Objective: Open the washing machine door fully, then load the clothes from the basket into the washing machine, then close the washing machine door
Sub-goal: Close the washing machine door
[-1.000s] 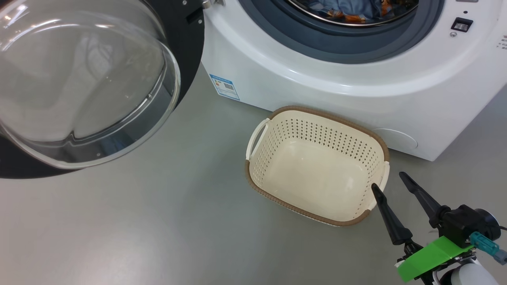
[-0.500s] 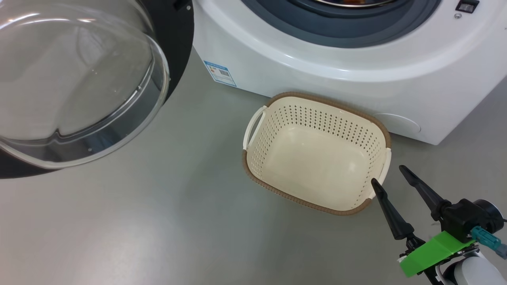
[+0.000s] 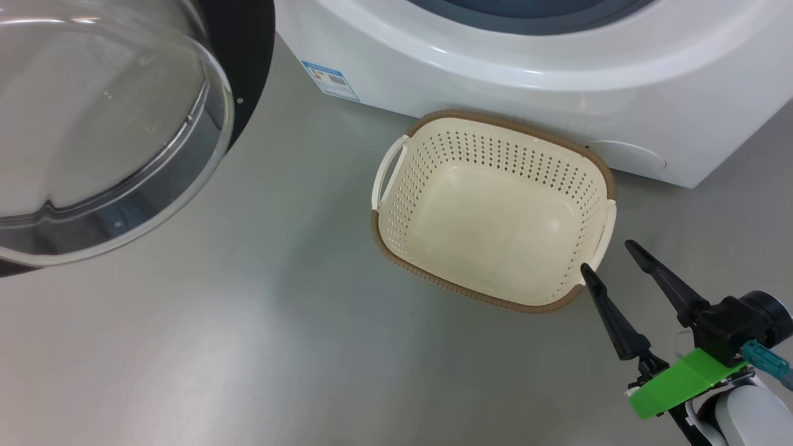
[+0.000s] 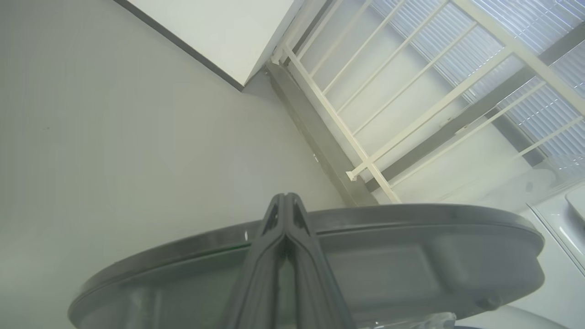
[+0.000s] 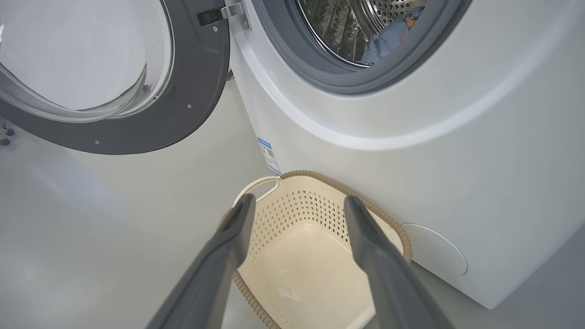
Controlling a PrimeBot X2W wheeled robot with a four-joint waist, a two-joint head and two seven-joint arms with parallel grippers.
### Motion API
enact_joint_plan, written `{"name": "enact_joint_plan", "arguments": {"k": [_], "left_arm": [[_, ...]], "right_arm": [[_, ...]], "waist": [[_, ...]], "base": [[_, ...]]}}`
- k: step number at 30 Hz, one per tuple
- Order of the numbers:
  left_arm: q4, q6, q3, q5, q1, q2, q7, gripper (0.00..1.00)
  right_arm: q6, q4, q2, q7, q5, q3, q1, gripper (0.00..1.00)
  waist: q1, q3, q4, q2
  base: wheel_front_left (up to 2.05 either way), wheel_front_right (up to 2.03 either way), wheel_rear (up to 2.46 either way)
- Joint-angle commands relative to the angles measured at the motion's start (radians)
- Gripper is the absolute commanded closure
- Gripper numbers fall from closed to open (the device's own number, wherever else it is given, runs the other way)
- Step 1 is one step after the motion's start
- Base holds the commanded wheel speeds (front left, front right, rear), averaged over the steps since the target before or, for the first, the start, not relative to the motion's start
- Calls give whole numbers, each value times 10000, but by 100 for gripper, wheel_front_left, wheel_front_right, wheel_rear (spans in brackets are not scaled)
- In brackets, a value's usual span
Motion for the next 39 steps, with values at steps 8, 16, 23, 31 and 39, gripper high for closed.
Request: {"name": "enact_joint_plan", "arguments": {"k": [8, 16, 23, 31, 39], "left_arm": [[-113, -28, 56, -97, -102, 755, -40, 100], [-152, -28, -192, -161, -49, 738, 245, 100], [-148, -29, -522, -345, -8, 637, 1187, 100], [-191, -29, -745, -492, 68, 700, 2085, 100], [-307, -25, -943, -687, 120, 885, 3214, 100]], "right_arm": [[16, -360, -170, -48, -124, 310, -127, 0], [16, -340, -89, -48, -131, 324, -219, 0], [16, -352, -6, -48, -143, 264, -249, 0], [16, -349, 135, -48, -137, 221, -189, 0], [16, -312, 343, -48, -124, 272, -93, 0]], "waist": [[0, 342, -125, 0], [0, 352, -206, 0], [0, 266, -196, 0], [0, 51, -161, 0], [0, -277, -141, 0]], "base": [[0, 0, 0], [0, 0, 0], [0, 0, 0], [0, 0, 0], [0, 0, 0]]}}
